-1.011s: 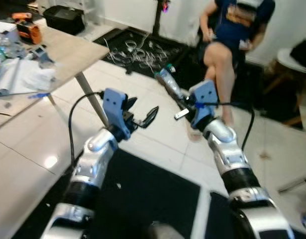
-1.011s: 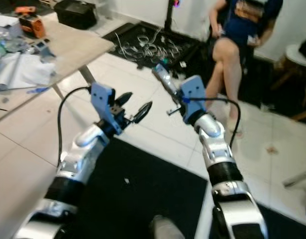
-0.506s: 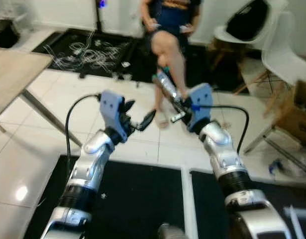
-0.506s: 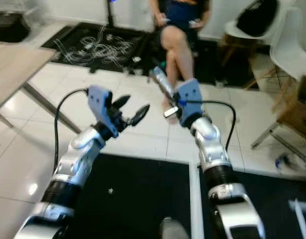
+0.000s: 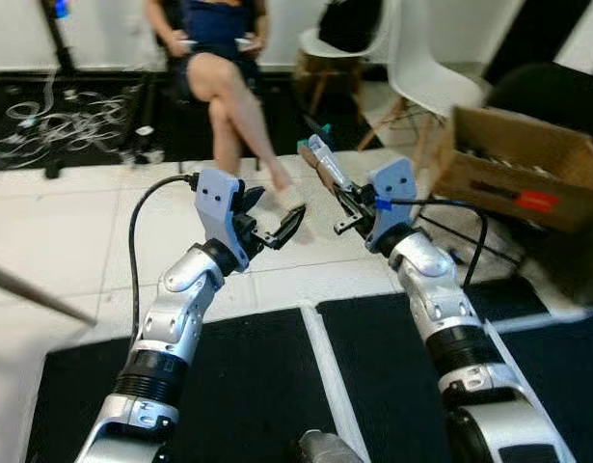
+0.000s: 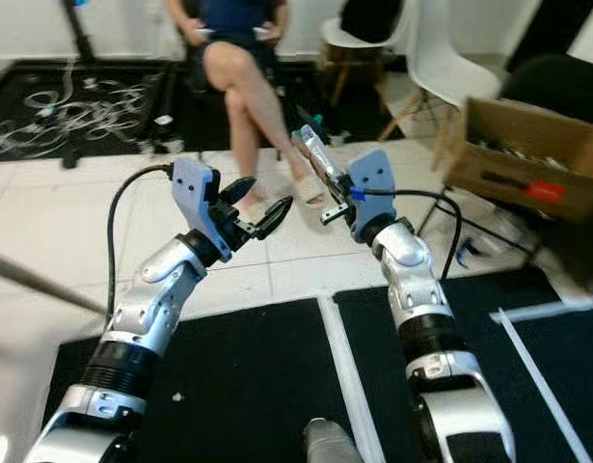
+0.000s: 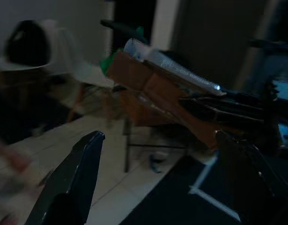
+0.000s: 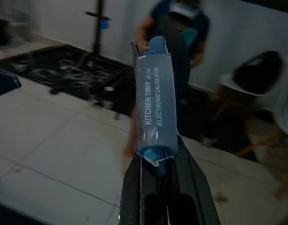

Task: Picking trash to rubbish bin

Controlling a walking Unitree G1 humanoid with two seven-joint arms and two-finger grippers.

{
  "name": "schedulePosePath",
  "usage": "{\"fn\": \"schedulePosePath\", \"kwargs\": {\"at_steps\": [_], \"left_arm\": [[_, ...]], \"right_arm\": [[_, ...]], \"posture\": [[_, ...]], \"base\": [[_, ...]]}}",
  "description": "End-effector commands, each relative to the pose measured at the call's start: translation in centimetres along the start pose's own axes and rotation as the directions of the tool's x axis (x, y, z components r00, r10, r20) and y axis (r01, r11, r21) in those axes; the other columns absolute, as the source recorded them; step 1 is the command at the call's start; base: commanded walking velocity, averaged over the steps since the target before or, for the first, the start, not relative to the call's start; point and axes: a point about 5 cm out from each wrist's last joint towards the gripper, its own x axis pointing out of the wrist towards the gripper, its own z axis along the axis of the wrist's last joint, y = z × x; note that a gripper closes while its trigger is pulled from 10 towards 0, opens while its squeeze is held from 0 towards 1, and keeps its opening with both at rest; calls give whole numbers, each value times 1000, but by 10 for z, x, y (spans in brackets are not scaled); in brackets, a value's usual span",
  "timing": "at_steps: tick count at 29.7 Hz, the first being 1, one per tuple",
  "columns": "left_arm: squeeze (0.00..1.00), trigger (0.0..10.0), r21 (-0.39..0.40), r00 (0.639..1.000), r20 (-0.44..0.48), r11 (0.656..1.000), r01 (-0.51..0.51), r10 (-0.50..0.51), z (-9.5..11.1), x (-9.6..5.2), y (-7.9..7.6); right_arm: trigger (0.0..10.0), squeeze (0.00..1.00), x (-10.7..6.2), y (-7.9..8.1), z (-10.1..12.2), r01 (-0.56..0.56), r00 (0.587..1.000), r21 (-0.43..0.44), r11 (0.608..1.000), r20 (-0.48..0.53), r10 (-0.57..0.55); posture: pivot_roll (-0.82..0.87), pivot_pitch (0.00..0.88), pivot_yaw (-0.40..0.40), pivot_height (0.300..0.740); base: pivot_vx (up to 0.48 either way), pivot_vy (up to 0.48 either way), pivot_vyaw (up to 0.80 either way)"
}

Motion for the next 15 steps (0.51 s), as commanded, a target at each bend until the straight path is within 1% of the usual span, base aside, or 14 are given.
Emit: {"fn": "schedulePosePath", "kwargs": {"at_steps": [1,9,15], "left_arm": [[0,10000,13,1000,-7,1000,10,-10,-2,0,-2],[0,10000,20,1000,-2,1000,15,-15,0,1,-2],[0,10000,8,1000,3,1000,19,-19,0,1,-2]], "right_arm": [[10000,0,1,0,2,-4,1000,6,1000,2,4],[10000,0,2,-1,2,-6,1000,7,1000,2,6],[10000,0,2,-1,2,-7,1000,7,1000,2,7]], "posture": [[-58,0,-51,740],[-59,0,-51,740],[-59,0,-51,740]], "base": [[0,0,-800],[0,0,-800],[0,0,-800]]}}
